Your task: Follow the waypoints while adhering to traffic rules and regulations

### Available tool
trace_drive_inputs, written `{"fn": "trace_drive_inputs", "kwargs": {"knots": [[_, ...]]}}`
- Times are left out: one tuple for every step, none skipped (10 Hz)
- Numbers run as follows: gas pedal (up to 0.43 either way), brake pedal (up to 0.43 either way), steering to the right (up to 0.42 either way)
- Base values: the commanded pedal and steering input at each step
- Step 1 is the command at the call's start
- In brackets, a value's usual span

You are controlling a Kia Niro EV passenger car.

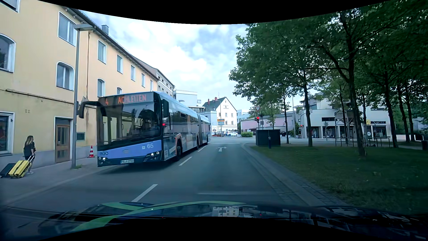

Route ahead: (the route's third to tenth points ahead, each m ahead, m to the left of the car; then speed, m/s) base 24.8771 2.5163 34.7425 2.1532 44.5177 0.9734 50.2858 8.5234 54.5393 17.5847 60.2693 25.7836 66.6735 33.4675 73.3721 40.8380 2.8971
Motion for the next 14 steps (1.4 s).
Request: {"fn": "trace_drive_inputs", "kwargs": {"knots": [[0.0,0.0,-0.018],[0.0,0.0,-0.018],[0.0,0.0,-0.018],[0.0,0.0,-0.018],[0.0,0.0,-0.019],[0.0,0.0,-0.024],[0.0,0.0,-0.026],[0.0,0.0,-0.025],[0.0,0.0,-0.024],[0.0,0.0,-0.023],[0.079,0.0,-0.022],[0.098,0.0,-0.022],[0.11,0.0,-0.021],[0.13,0.0,-0.021]]}}
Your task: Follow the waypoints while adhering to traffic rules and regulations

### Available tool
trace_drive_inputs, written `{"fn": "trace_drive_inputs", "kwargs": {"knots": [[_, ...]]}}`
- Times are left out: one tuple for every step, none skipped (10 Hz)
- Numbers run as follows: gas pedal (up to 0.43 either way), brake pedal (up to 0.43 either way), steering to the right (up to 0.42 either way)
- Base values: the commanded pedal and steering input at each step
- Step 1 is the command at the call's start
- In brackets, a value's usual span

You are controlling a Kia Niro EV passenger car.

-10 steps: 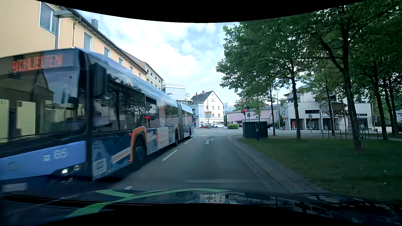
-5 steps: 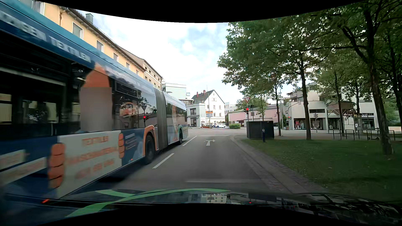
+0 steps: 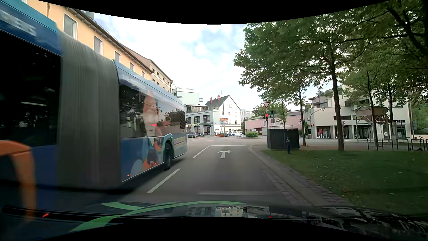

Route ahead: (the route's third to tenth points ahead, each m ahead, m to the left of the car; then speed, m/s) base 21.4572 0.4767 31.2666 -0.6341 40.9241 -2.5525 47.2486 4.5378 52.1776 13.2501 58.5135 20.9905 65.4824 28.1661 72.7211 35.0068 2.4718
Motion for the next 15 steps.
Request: {"fn": "trace_drive_inputs", "kwargs": {"knots": [[0.138,0.0,-0.021],[0.138,0.0,-0.021],[0.138,0.0,-0.02],[0.138,0.0,-0.019],[0.138,0.0,-0.018],[0.138,0.0,-0.017],[0.138,0.0,-0.017],[0.138,0.0,-0.016],[0.138,0.0,-0.015],[0.098,0.0,-0.013],[0.098,0.0,-0.011],[0.098,0.0,-0.009],[0.079,0.0,-0.009],[0.02,0.0,-0.009],[0.0,0.0,-0.007]]}}
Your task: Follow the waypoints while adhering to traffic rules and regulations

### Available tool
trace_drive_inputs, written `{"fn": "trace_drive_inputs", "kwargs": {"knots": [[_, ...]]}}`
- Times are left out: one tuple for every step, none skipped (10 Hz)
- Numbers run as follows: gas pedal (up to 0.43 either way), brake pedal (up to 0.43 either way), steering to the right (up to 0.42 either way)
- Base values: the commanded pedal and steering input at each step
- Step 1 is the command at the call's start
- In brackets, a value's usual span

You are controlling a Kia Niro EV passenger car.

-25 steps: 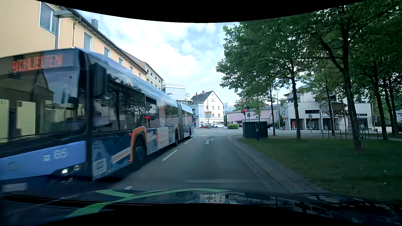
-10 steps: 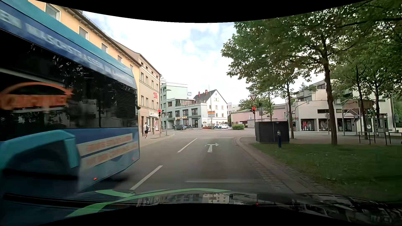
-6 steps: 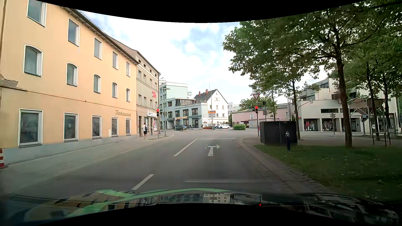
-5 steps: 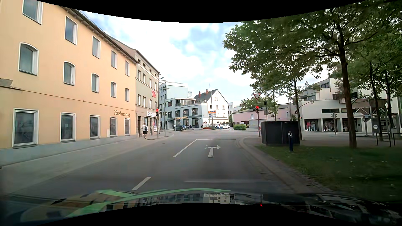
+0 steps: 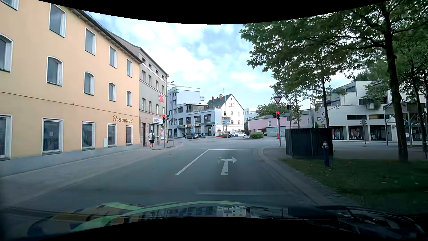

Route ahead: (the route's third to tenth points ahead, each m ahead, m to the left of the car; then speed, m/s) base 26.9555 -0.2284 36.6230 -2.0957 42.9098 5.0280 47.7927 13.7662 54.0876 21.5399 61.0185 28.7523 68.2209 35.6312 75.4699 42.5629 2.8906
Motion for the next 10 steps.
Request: {"fn": "trace_drive_inputs", "kwargs": {"knots": [[0.0,0.0,-0.005],[0.0,0.0,-0.004],[0.0,0.0,-0.002],[0.0,0.0,0.001],[0.0,0.0,0.003],[0.0,0.0,0.006],[0.0,0.0,0.008],[0.0,0.0,0.009],[0.008,0.0,0.01],[0.02,0.0,0.01]]}}
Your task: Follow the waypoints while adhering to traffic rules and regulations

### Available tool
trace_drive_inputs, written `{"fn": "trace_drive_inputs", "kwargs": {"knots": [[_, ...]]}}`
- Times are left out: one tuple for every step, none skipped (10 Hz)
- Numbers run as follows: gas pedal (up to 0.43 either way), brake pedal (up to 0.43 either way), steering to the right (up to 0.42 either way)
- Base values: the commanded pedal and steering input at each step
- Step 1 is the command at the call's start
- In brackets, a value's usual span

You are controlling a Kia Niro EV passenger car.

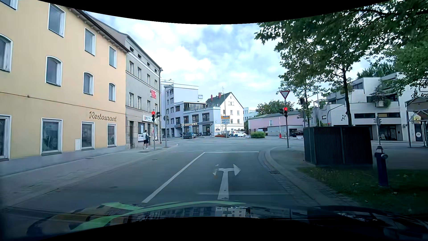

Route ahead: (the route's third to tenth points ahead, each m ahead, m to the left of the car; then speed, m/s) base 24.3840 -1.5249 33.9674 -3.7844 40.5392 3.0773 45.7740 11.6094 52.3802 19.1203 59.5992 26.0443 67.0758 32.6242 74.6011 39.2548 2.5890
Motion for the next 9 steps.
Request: {"fn": "trace_drive_inputs", "kwargs": {"knots": [[0.02,0.0,0.01],[0.0,0.0,0.01],[0.0,0.0,0.01],[0.0,0.0,0.01],[0.0,0.0,0.01],[0.0,0.0,0.01],[0.0,0.0,0.011],[0.0,0.0,0.015],[0.0,0.0,0.018]]}}
